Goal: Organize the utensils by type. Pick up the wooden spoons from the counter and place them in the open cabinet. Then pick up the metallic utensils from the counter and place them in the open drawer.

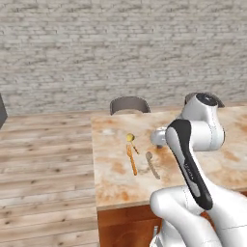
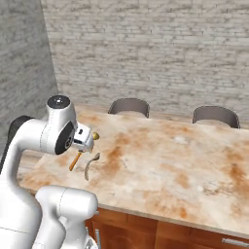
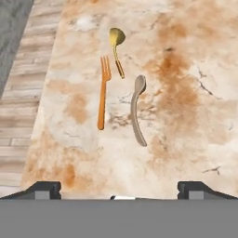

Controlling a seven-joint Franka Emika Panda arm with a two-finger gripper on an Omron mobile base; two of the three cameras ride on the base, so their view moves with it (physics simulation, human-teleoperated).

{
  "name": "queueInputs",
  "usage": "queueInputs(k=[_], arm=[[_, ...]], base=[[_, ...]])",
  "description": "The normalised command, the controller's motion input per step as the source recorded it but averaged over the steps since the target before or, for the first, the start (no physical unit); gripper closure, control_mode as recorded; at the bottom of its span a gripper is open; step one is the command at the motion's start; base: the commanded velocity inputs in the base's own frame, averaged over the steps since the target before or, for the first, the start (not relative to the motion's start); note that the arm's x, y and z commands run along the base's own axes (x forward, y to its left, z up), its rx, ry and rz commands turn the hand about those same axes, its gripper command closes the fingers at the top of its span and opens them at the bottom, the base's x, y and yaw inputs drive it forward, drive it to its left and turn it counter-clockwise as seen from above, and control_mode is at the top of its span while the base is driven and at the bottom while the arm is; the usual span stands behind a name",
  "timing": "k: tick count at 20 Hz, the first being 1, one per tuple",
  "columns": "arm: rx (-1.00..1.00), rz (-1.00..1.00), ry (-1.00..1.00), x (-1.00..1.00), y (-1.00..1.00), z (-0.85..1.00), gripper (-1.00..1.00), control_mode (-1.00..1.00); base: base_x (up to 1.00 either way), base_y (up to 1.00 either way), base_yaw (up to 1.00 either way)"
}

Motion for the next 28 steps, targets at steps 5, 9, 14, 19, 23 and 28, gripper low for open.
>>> queueInputs(k=[5, 9, 14, 19, 23, 28], arm=[[-0.03, 0.00, 0.28, 0.41, 0.00, -0.53, -1.00, -1.00], [-0.04, 0.00, 0.21, 0.35, 0.00, -0.51, -1.00, -1.00], [0.00, -0.02, 0.00, 0.21, 0.00, -0.43, -1.00, -1.00], [-0.02, -0.04, -0.05, 0.19, 0.00, -0.41, -1.00, -1.00], [0.00, -0.05, 0.00, -0.01, 0.01, -0.28, -1.00, -1.00], [-0.02, -0.06, 0.00, 0.09, 0.02, -0.31, -1.00, -1.00]], base=[[0.00, 0.00, 0.00], [0.00, 0.00, 0.00], [0.00, 0.00, 0.00], [0.00, 0.00, 0.00], [0.00, 0.00, 0.00], [0.00, 0.00, 0.00]])
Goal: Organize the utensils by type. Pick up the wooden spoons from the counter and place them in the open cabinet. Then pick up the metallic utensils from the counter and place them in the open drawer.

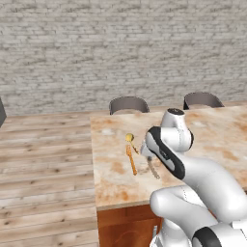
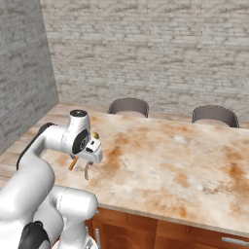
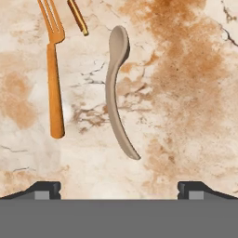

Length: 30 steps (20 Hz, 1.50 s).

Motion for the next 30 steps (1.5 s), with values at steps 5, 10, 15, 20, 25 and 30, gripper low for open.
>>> queueInputs(k=[5, 10, 15, 20, 25, 30], arm=[[-0.05, 0.00, 0.00, 0.22, 0.12, -0.36, -1.00, -1.00], [-0.02, 0.00, 0.00, 0.25, 0.10, -0.27, -1.00, -1.00], [-0.01, 0.00, 0.03, 0.31, 0.00, -0.19, -1.00, -1.00], [-0.03, 0.01, 0.00, 0.35, 0.00, -0.19, -1.00, -1.00], [-0.03, 0.02, 0.00, 0.35, 0.00, -0.21, -1.00, -1.00], [-0.02, 0.02, 0.00, 0.27, 0.00, -0.22, -1.00, -1.00]], base=[[0.00, 0.00, 0.00], [0.00, 0.00, 0.00], [0.00, 0.00, 0.00], [0.00, 0.00, 0.00], [0.00, 0.00, 0.00], [0.00, 0.00, 0.00]])
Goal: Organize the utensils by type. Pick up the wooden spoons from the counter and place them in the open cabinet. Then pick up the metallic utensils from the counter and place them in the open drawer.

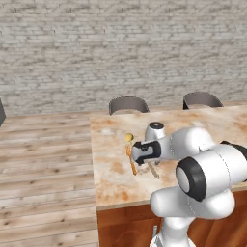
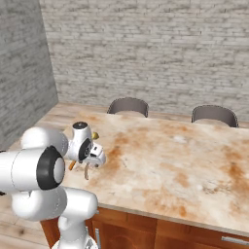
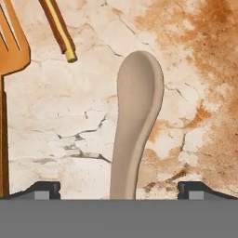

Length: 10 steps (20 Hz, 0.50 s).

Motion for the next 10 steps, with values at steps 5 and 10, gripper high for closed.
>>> queueInputs(k=[5, 10], arm=[[0.00, 0.02, 0.00, 0.14, 0.00, -0.19, -1.00, -1.00], [0.00, 0.00, 0.02, -0.05, 0.00, -0.22, -1.00, -1.00]], base=[[0.00, 0.00, 0.00], [0.00, 0.00, 0.00]])
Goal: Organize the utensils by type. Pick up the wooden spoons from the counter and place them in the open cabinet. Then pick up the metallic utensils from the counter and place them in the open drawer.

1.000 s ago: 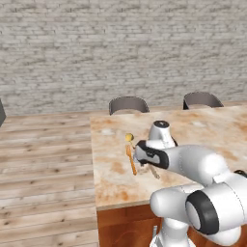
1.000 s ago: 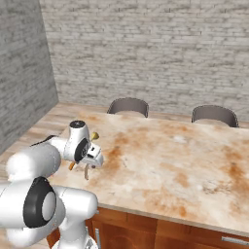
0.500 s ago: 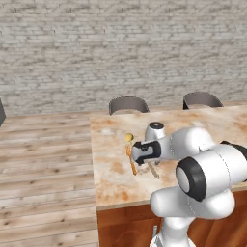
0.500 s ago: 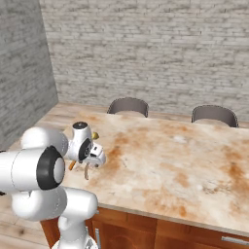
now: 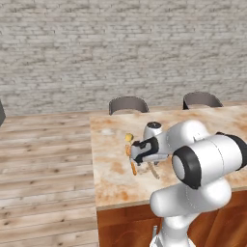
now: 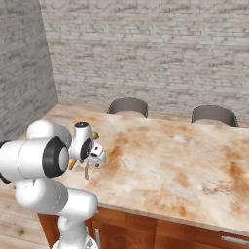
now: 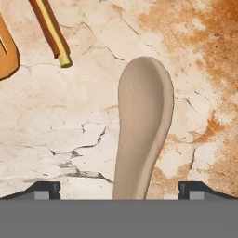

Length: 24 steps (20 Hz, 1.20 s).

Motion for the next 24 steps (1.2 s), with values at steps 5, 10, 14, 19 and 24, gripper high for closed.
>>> queueInputs(k=[5, 10, 14, 19, 24], arm=[[0.00, 0.00, 0.02, -0.03, 0.00, -0.27, -1.00, -1.00], [0.00, 0.00, 0.02, -0.08, 0.00, -0.30, 1.00, -1.00], [0.00, 0.00, -0.01, -0.38, -0.12, -0.09, 1.00, -1.00], [0.00, 0.00, -0.01, -0.36, -0.07, -0.07, 1.00, -1.00], [0.00, 0.06, 0.00, -0.33, -0.08, 0.32, 1.00, -1.00]], base=[[0.00, 0.00, 0.00], [0.00, 0.00, 0.00], [0.00, 0.00, 0.00], [0.00, 0.00, 0.00], [0.00, 0.00, 0.00]])
